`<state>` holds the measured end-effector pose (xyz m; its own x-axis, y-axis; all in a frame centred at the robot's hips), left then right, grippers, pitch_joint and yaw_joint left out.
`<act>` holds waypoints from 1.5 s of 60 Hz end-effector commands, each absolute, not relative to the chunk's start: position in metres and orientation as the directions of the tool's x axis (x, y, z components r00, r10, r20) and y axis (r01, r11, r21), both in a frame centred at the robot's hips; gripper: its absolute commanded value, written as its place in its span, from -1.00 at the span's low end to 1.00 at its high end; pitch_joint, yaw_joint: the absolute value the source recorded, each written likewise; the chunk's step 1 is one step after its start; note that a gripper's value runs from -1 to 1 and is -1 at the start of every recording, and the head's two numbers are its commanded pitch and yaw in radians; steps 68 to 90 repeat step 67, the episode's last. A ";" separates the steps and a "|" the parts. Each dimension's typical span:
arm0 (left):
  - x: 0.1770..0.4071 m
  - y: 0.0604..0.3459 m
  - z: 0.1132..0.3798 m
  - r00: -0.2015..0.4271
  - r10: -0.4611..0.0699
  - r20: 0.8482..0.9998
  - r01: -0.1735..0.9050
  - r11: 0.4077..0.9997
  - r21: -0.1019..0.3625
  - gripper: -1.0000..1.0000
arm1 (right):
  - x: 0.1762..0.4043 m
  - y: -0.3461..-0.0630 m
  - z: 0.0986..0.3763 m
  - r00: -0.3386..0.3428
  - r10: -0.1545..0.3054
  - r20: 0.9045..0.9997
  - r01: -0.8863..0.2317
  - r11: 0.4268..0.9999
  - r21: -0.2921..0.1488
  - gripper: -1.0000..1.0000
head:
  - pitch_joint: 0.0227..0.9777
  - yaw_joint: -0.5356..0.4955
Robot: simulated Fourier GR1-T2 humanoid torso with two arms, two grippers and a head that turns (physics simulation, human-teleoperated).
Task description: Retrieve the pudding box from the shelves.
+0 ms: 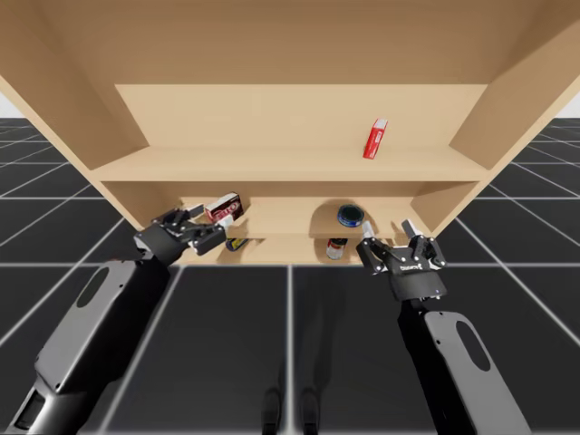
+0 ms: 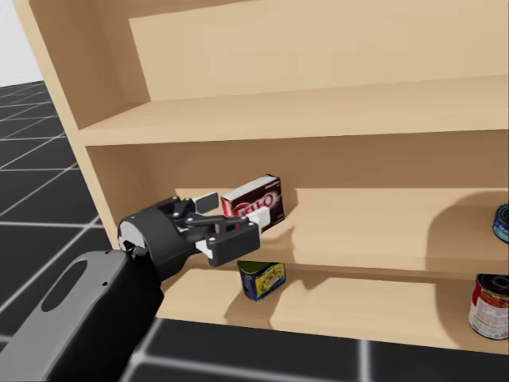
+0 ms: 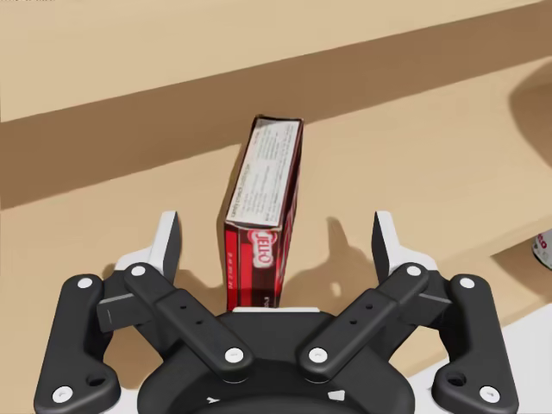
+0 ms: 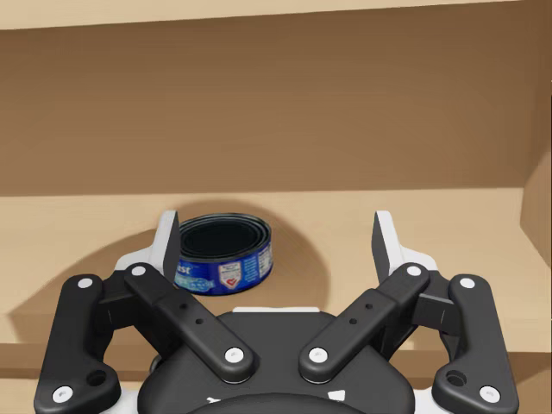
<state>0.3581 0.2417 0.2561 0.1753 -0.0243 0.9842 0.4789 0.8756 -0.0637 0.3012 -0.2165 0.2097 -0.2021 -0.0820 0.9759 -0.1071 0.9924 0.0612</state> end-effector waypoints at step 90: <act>0.272 0.279 0.272 0.090 -0.143 0.986 0.540 0.839 0.072 1.00 | 0.303 -0.221 0.209 -0.200 -0.068 0.977 -0.084 0.995 0.052 -1.00 | 0.04 0.55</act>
